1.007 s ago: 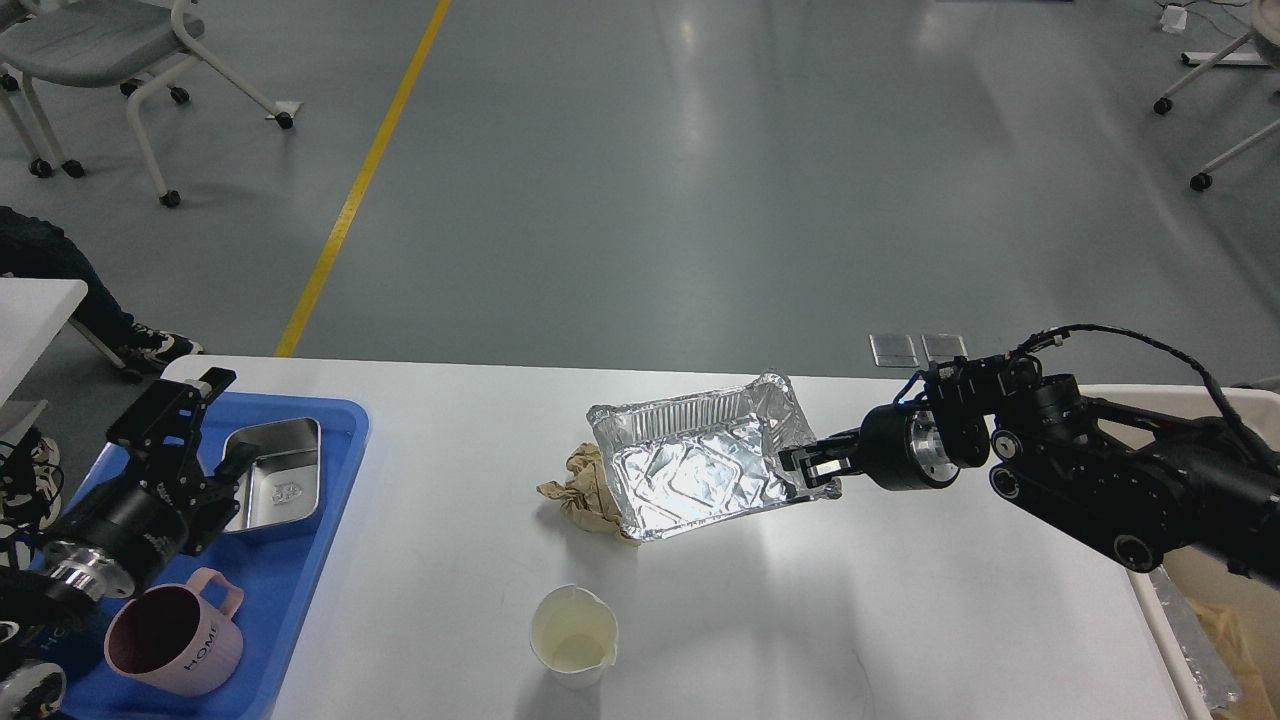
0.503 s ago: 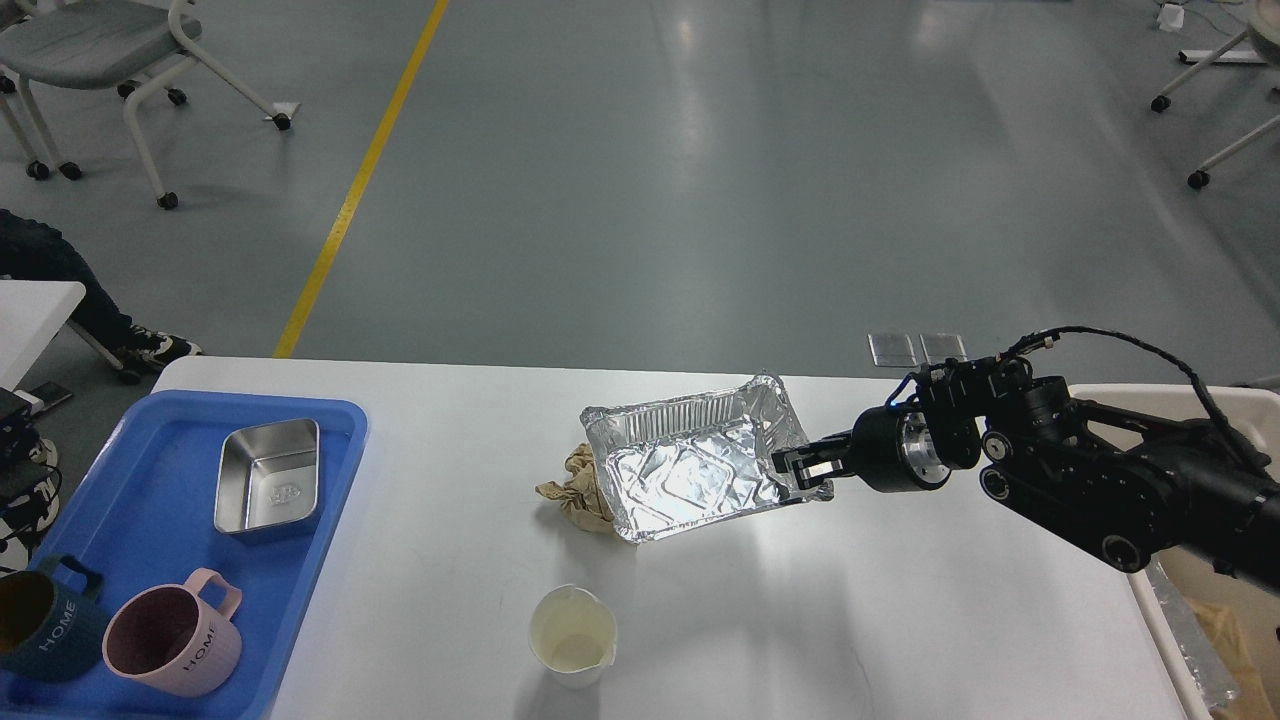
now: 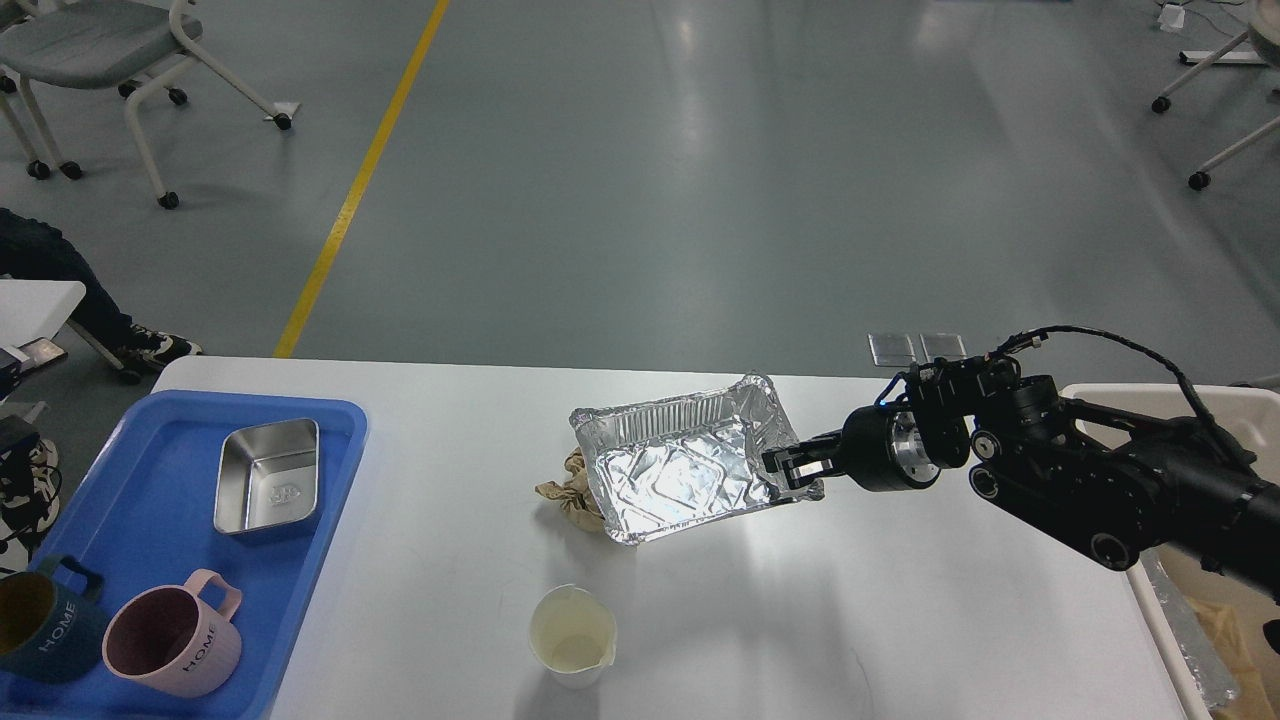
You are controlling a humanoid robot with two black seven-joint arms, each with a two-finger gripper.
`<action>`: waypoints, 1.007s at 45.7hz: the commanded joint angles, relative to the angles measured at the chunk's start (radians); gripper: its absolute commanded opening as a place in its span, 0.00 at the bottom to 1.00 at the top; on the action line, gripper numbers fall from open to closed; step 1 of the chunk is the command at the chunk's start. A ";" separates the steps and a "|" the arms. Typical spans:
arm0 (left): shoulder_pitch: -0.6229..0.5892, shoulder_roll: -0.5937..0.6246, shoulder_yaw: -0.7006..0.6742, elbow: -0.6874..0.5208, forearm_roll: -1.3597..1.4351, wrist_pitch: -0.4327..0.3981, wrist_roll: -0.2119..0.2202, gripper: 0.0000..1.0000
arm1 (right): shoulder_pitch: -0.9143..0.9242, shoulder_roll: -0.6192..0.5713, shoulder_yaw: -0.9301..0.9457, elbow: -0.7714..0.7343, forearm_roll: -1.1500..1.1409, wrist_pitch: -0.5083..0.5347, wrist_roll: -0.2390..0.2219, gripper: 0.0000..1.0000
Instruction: Tidy desktop
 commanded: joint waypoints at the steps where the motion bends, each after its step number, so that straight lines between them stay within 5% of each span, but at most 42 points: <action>1: -0.068 -0.069 0.004 -0.004 0.108 -0.059 0.054 0.96 | -0.001 0.000 0.002 0.000 -0.001 0.000 0.000 0.00; 16: -0.088 -0.188 0.014 0.007 0.371 -0.177 0.101 0.96 | -0.008 0.008 0.002 -0.002 -0.001 0.000 0.000 0.00; 31: -0.178 -0.395 0.027 0.050 0.495 -0.177 0.141 0.96 | -0.011 0.002 0.003 0.000 -0.001 0.000 0.000 0.00; 46: -0.395 -0.559 0.380 0.107 0.609 -0.154 0.183 0.96 | -0.012 0.006 0.006 -0.002 -0.001 0.000 0.000 0.00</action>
